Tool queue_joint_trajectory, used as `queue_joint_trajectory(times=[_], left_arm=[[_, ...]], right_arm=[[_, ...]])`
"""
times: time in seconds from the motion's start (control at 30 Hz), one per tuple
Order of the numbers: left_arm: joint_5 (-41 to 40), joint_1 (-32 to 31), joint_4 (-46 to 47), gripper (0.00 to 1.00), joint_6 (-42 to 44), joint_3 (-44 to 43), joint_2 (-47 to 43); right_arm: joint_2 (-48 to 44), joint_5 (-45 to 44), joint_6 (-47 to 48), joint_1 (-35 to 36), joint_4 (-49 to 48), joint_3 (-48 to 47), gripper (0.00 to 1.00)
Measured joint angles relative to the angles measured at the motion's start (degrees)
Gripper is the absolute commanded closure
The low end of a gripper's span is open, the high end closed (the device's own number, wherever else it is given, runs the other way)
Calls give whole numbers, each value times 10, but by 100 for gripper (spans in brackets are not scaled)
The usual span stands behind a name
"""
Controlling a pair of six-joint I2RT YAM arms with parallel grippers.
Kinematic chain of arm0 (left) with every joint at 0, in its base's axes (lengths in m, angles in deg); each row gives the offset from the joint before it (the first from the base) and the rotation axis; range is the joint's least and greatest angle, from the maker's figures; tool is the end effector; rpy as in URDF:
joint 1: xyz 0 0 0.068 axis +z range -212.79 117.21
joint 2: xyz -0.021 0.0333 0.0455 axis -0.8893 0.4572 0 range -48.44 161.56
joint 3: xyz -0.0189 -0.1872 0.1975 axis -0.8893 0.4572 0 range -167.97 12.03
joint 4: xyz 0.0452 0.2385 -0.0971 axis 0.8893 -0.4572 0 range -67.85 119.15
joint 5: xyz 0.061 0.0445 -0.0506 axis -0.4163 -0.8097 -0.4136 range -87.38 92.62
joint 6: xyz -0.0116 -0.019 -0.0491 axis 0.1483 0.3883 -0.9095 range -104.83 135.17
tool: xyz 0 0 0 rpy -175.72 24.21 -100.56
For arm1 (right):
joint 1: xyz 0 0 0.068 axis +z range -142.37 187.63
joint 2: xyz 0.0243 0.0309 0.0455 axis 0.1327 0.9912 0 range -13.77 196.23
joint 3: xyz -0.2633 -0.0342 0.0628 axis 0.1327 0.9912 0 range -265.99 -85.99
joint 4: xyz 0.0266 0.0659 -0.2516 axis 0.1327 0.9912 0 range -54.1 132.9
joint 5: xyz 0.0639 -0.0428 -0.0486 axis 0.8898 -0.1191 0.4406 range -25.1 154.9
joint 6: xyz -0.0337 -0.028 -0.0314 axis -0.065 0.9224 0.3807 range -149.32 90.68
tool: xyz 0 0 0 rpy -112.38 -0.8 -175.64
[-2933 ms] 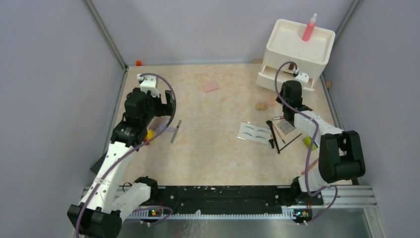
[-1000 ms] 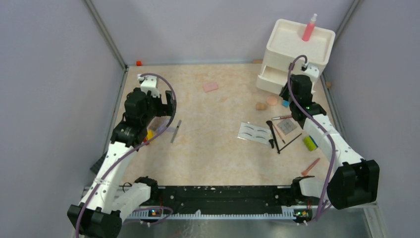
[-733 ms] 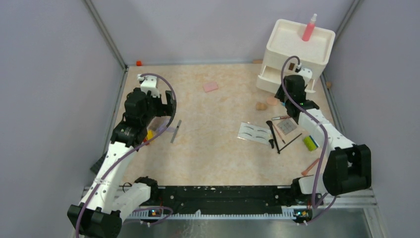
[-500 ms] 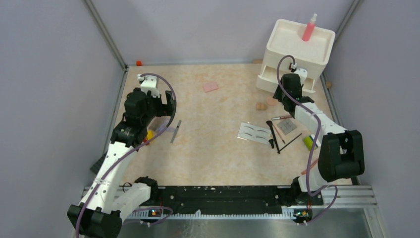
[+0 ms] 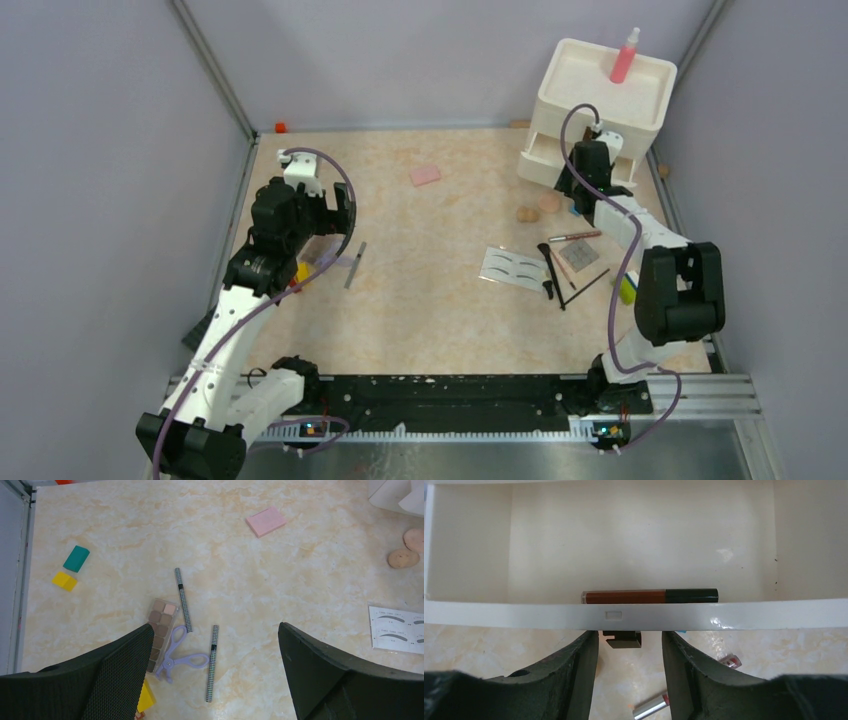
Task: Organize the makeup
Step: Open the drawer in the storage box.
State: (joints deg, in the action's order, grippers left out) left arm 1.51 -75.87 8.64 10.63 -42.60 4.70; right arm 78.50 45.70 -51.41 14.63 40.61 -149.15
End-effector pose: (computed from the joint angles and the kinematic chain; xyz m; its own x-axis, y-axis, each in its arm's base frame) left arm 0.2033 -0.0464 0.3553 -0.3331 -0.0038 -0.9429 0.1827 0.9808 -0.0684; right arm 0.3618 0.0326 0.2507 -0.4532 0.3021 -0.8387 0.3524 0.9249 0.1428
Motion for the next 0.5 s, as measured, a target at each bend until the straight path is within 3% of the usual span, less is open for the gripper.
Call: queue_joint_trajectory(times=[0.17,0.5], left_arm=[[0,0,0,1,0,0,0],[0,0,0,1,0,0,0]], right_arm=[[9,3,1,-1,0,0,59],[21,12,13,-2,-4,0,95]])
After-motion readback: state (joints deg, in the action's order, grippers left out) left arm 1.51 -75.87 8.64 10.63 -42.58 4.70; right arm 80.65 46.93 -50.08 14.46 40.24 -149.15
